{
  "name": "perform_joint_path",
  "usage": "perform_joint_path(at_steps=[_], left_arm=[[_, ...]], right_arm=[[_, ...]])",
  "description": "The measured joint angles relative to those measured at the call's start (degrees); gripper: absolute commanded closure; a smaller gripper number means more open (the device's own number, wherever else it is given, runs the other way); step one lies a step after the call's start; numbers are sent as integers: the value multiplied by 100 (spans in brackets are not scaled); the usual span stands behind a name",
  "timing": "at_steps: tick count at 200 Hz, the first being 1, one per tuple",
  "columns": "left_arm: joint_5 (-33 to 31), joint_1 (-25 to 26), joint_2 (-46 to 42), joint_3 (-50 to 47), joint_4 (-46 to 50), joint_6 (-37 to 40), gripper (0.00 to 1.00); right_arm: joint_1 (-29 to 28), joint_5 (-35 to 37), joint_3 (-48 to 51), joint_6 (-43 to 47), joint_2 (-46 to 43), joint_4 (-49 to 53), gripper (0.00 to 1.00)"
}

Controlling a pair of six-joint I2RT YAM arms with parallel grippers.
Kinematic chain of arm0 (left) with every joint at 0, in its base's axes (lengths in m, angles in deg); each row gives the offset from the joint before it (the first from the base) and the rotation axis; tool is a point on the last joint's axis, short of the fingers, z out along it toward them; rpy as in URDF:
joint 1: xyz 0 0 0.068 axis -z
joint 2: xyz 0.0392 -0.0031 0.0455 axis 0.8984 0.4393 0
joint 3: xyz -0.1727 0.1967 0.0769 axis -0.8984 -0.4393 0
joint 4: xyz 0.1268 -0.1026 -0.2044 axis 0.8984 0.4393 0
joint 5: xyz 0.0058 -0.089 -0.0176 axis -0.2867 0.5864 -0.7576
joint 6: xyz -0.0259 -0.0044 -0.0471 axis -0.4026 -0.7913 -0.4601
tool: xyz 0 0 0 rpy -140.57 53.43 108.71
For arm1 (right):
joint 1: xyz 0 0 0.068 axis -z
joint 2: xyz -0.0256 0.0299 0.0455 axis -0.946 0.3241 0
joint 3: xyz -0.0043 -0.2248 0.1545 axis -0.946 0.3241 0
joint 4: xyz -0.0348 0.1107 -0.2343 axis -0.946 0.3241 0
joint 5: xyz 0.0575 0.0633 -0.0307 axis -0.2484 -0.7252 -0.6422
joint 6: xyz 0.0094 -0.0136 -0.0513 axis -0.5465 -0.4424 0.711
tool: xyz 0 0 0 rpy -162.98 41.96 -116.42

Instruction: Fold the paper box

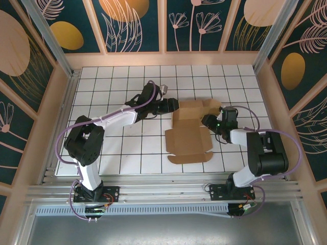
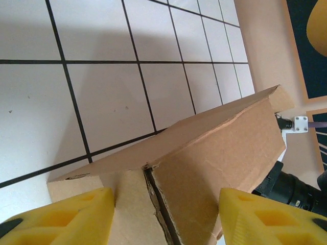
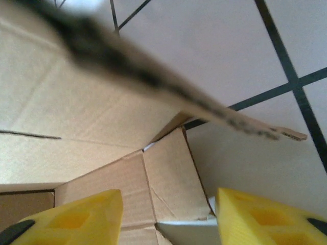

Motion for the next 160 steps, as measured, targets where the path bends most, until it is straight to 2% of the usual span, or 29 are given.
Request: perform_joint_path(at_steps=[28, 47, 63, 97, 160], left_arm=[[68, 0, 0, -59, -26, 0, 49], [68, -2, 0, -109, -125, -11, 50], [66, -2, 0, -138, -186, -22, 50], [61, -11, 0, -140, -199, -20, 50], [90, -7, 0, -140, -177, -17, 50]], right_arm=[[-28, -70, 20, -28, 98, -146, 62], [-35, -111, 103, -44, 98, -326, 64], [-61, -125, 203, -37, 87, -501, 64], [-162, -116, 278, 175, 76, -745, 55], [-304, 306, 756, 584, -227, -1674, 56]])
